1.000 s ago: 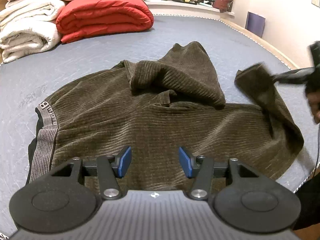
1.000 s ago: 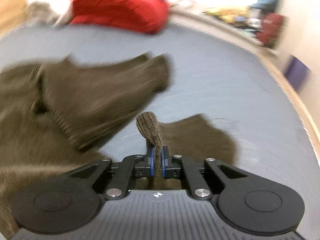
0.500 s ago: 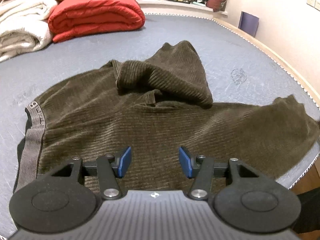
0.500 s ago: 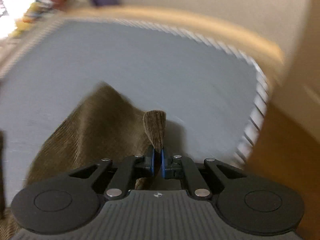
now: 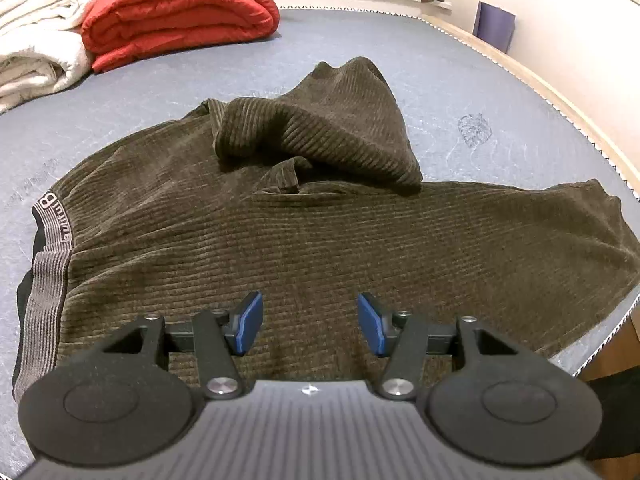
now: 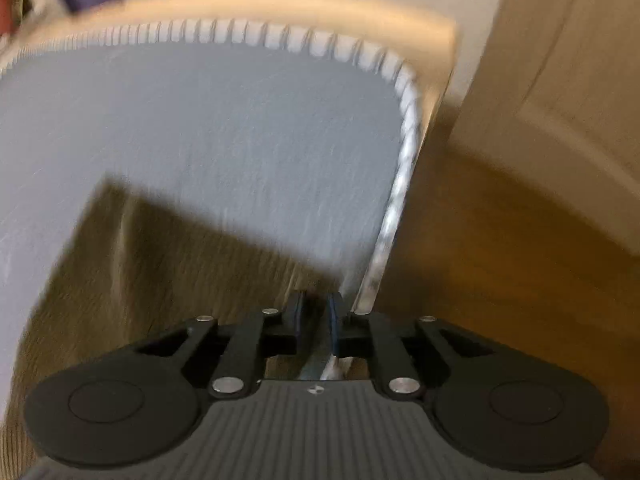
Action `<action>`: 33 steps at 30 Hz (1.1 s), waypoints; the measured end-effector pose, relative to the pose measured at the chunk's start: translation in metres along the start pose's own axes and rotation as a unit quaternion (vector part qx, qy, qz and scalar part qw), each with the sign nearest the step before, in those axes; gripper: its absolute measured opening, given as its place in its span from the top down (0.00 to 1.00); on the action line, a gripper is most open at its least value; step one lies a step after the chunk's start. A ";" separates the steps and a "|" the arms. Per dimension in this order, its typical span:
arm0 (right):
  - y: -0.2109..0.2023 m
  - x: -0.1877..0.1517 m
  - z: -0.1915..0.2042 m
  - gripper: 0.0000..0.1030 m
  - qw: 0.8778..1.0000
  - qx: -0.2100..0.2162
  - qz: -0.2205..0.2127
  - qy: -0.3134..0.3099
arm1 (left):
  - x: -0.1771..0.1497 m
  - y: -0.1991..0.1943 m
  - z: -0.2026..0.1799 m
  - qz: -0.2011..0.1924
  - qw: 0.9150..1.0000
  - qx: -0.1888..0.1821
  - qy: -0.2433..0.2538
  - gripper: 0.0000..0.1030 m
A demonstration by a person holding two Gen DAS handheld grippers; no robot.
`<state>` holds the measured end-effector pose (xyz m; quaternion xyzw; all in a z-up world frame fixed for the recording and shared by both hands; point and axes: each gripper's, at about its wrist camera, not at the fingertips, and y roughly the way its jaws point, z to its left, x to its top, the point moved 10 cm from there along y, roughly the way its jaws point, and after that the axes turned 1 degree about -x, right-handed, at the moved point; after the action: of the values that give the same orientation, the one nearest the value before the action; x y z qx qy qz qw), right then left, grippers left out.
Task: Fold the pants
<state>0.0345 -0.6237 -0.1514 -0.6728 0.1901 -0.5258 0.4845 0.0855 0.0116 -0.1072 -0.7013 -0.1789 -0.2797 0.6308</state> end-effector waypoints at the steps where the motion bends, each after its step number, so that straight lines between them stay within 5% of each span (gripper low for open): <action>1: -0.009 0.010 0.002 0.79 1.000 0.007 -0.030 0.001 | 0.000 0.000 0.000 -0.001 1.000 -0.003 -0.002 0.43; 3: -0.027 0.026 0.015 0.54 0.995 0.040 -0.086 0.001 | 0.001 0.000 -0.002 -0.002 1.000 -0.007 0.000 0.42; 4: -0.031 0.030 0.027 0.51 0.993 0.073 -0.097 -0.001 | 0.001 0.001 -0.003 -0.001 1.000 -0.007 0.003 0.42; 7: -0.026 0.024 0.085 0.52 0.977 0.196 -0.069 -0.040 | -0.002 0.006 -0.005 0.006 1.000 -0.007 0.011 0.42; 10: -0.007 0.017 0.137 0.52 0.967 0.241 -0.028 -0.079 | -0.003 0.012 -0.006 0.014 1.000 -0.004 0.016 0.42; 19: 0.056 -0.002 0.203 0.47 0.986 0.147 0.022 -0.071 | -0.001 0.024 -0.004 0.016 0.999 0.017 0.039 0.42; 22: 0.062 0.001 0.220 0.43 0.990 0.099 -0.008 -0.104 | 0.002 0.025 -0.001 0.013 0.999 0.016 0.037 0.42; 25: 0.067 -0.001 0.228 0.63 0.988 0.031 -0.029 -0.145 | 0.005 0.026 0.002 0.011 0.999 0.017 0.036 0.42; 27: 0.065 0.002 0.227 0.89 0.988 0.011 -0.045 -0.148 | 0.005 0.027 0.005 0.013 0.999 0.017 0.034 0.42; 33: 0.053 0.028 0.217 0.94 0.992 0.030 -0.096 -0.074 | 0.004 0.023 0.009 0.012 0.999 0.012 0.030 0.42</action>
<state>0.2522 -0.5711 -0.1770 -0.7106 0.0724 -0.5238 0.4642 0.1041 0.0166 -0.1236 -0.6868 -0.1548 -0.2913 0.6477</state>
